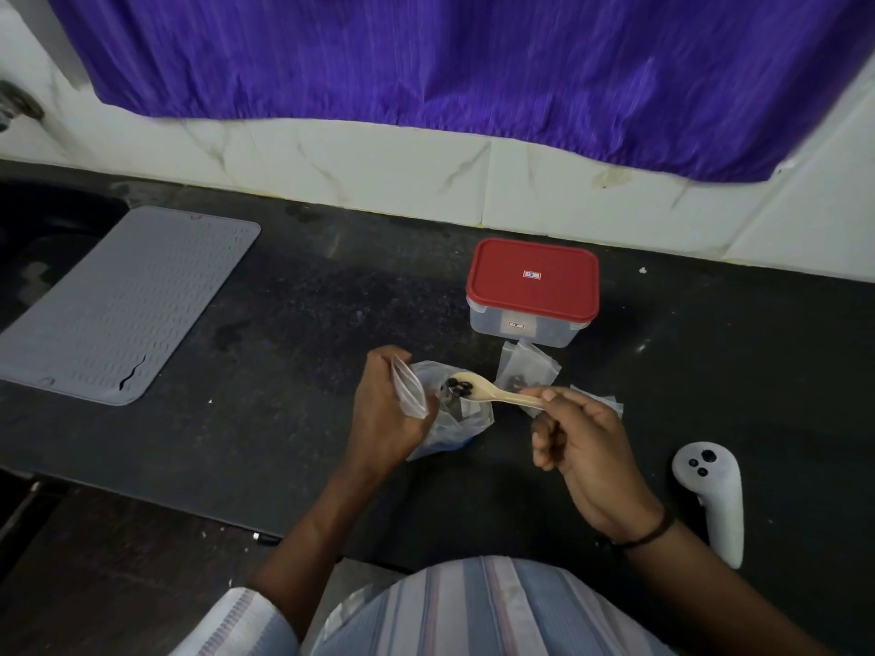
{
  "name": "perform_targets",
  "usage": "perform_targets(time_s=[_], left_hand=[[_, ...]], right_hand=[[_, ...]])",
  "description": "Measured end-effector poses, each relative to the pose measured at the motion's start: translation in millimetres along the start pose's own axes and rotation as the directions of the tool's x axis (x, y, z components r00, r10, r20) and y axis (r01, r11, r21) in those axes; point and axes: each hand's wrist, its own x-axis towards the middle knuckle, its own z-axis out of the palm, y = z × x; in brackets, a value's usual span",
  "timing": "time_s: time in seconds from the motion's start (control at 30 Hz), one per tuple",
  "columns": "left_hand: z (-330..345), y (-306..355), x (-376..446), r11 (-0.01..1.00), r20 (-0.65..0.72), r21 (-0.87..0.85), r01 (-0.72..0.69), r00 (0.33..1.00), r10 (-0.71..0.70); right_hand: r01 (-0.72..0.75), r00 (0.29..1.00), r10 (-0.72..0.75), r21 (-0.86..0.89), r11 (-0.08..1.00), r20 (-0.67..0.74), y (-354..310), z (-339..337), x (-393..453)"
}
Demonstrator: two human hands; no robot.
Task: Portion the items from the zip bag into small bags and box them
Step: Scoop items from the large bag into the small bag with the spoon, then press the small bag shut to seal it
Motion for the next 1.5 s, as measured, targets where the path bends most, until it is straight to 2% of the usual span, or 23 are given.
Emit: perform_targets(time_s=[0.1, 0.27, 0.4, 0.47, 0.5, 0.53, 0.6, 0.63, 0.67, 0.73, 0.77, 0.8, 0.83, 0.9, 0.93, 0.97, 1.03, 1.1, 1.17, 1.27, 1.43, 1.5], left_hand=[[6, 7, -3, 0.998, 0.079, 0.042, -0.037, 0.996, 0.033], [8, 9, -4, 0.989, 0.094, 0.049, -0.14, 0.986, 0.135], [7, 11, -7, 0.986, 0.109, 0.011, -0.167, 0.98, 0.165], [9, 12, -8, 0.984, 0.105, 0.02, -0.176, 0.979, 0.173], [11, 11, -9, 0.982, 0.109, 0.029, -0.188, 0.977, 0.184], [12, 11, -9, 0.981, 0.117, 0.031, -0.194, 0.975, 0.189], [13, 12, -10, 0.985, 0.116, 0.009, -0.172, 0.979, 0.169], [14, 12, -10, 0.988, 0.106, -0.011, -0.155, 0.982, 0.155], [14, 11, -10, 0.99, 0.096, -0.03, -0.141, 0.985, 0.143], [14, 10, -9, 0.992, 0.071, -0.055, -0.113, 0.991, 0.117], [14, 8, -8, 0.994, 0.059, -0.061, -0.09, 0.994, 0.094], [12, 8, -8, 0.996, 0.043, -0.063, -0.067, 0.997, 0.07], [11, 6, -7, 0.998, 0.025, -0.054, -0.043, 0.999, 0.045], [8, 5, -6, 0.999, -0.013, -0.043, 0.001, 1.0, -0.002], [6, 5, -6, 0.998, -0.03, -0.051, 0.019, 0.999, -0.021], [4, 4, -6, 0.997, -0.048, -0.067, 0.026, 0.998, -0.029], [1, 1, -7, 0.994, -0.074, -0.108, 0.0, 0.997, -0.008], [0, 0, -7, 0.989, -0.096, -0.143, -0.046, 0.995, 0.033], [1, 6, -6, 0.984, -0.139, -0.179, -0.017, 0.99, -0.008], [6, 15, -3, 0.964, -0.189, -0.261, 0.045, 0.977, -0.096], [9, 20, -2, 0.96, -0.127, -0.27, 0.069, 0.986, -0.107], [12, 24, -3, 0.962, -0.088, -0.262, 0.072, 0.991, -0.099]], right_hand=[[0.034, 0.999, -0.034, -0.024, 0.999, 0.038, -14, 10, -5], [0.13, 0.991, -0.118, -0.202, 0.971, 0.07, -20, 19, -9], [0.233, 0.972, -0.21, -0.356, 0.905, 0.102, -16, 20, -9], [0.322, 0.946, -0.258, -0.473, 0.82, 0.196, -16, 20, -8], [0.392, 0.919, -0.281, -0.548, 0.739, 0.278, -17, 20, -10], [0.5, 0.866, -0.33, -0.63, 0.595, 0.376, -18, 21, -11], [0.701, 0.675, -0.463, -0.696, 0.156, 0.575, -18, 21, -10], [0.73, 0.582, -0.504, -0.683, -0.023, 0.638, -17, 21, -8], [0.732, 0.518, -0.526, -0.668, -0.137, 0.675, -16, 20, -6], [0.735, 0.452, -0.55, -0.642, -0.217, 0.702, -15, 17, -2], [0.739, 0.447, -0.571, -0.644, -0.197, 0.688, -16, 15, -3], [0.744, 0.468, -0.609, -0.657, -0.12, 0.641, -16, 14, -4], [0.742, 0.52, -0.641, -0.67, 0.012, 0.564, -17, 12, -4], [0.672, 0.676, -0.607, -0.688, 0.273, 0.419, -18, 10, -1], [0.614, 0.743, -0.543, -0.722, 0.319, 0.392, -14, 8, 5], [0.562, 0.794, -0.46, -0.768, 0.308, 0.396, -9, 6, 11], [0.501, 0.853, -0.293, -0.837, 0.222, 0.433, 7, 4, 26], [0.496, 0.865, -0.197, -0.846, 0.197, 0.462, 25, 3, 40], [0.523, 0.852, -0.147, -0.833, 0.179, 0.503, 40, 3, 51], [0.568, 0.822, -0.142, -0.812, 0.134, 0.552, 55, 0, 61], [0.606, 0.771, -0.257, -0.795, 0.017, 0.583, 58, -6, 62], [0.6, 0.77, -0.347, -0.792, 0.111, 0.535, 53, -7, 57]])
